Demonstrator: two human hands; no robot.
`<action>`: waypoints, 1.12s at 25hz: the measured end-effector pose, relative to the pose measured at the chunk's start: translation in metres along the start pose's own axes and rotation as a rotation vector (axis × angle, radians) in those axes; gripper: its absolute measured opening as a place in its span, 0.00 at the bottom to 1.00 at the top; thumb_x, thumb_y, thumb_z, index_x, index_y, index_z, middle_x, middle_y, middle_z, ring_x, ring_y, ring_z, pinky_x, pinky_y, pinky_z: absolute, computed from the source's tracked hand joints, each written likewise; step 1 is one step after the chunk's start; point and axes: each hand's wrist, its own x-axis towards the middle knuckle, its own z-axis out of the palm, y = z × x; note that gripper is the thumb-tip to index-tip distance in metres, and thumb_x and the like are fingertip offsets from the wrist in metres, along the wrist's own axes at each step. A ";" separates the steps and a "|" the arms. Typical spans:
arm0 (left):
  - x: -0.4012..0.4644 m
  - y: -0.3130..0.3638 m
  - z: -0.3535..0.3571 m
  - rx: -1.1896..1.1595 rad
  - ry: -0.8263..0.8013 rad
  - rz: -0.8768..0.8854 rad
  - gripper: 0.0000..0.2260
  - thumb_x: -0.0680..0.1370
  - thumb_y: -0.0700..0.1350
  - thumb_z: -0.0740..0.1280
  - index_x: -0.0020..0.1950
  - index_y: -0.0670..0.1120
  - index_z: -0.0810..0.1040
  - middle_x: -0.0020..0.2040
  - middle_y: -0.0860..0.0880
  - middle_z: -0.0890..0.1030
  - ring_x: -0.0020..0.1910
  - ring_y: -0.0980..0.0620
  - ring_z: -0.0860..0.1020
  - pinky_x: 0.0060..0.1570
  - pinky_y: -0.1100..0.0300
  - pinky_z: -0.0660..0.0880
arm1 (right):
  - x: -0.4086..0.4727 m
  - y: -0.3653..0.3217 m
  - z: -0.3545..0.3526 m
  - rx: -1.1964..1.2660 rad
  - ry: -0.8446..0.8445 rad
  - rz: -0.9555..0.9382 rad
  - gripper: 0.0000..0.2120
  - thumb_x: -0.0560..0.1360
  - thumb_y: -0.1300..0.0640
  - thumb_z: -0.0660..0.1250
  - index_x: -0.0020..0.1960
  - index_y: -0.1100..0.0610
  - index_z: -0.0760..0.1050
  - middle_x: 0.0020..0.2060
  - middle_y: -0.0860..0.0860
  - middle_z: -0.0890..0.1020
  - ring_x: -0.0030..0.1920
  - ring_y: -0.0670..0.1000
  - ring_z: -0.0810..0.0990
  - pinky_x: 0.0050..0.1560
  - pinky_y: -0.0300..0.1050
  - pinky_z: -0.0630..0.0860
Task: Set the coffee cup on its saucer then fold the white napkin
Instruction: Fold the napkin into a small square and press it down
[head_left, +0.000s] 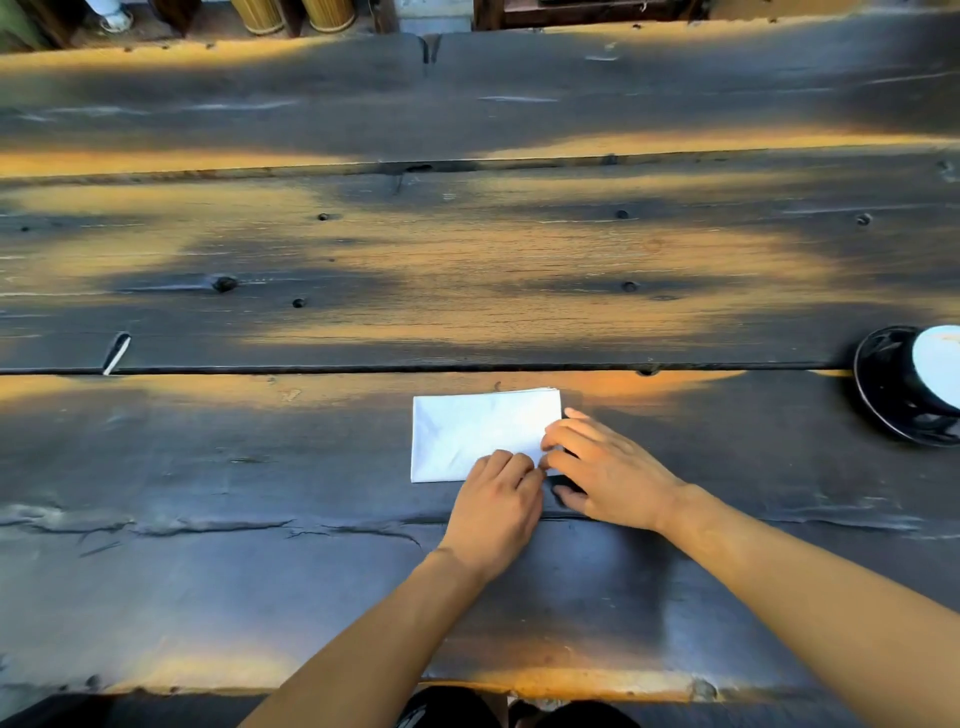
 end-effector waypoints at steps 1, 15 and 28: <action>0.000 0.003 0.002 0.003 -0.011 -0.042 0.06 0.77 0.44 0.66 0.51 0.45 0.80 0.46 0.48 0.78 0.45 0.44 0.75 0.45 0.50 0.75 | 0.000 0.000 0.002 -0.011 0.004 0.006 0.13 0.73 0.50 0.69 0.56 0.53 0.81 0.56 0.50 0.79 0.62 0.51 0.77 0.79 0.48 0.58; -0.006 -0.002 -0.023 -0.325 -0.004 -0.335 0.08 0.74 0.43 0.61 0.44 0.44 0.79 0.40 0.48 0.76 0.40 0.46 0.74 0.40 0.50 0.74 | 0.006 -0.073 0.000 0.114 0.308 0.316 0.11 0.67 0.57 0.71 0.50 0.55 0.80 0.41 0.49 0.84 0.52 0.52 0.78 0.67 0.44 0.70; -0.042 -0.043 -0.053 -0.173 0.171 0.053 0.06 0.79 0.40 0.64 0.50 0.42 0.81 0.48 0.46 0.81 0.49 0.44 0.78 0.47 0.55 0.73 | 0.017 -0.038 0.006 0.044 0.269 -0.009 0.13 0.66 0.67 0.75 0.48 0.55 0.80 0.57 0.52 0.83 0.67 0.55 0.78 0.76 0.48 0.62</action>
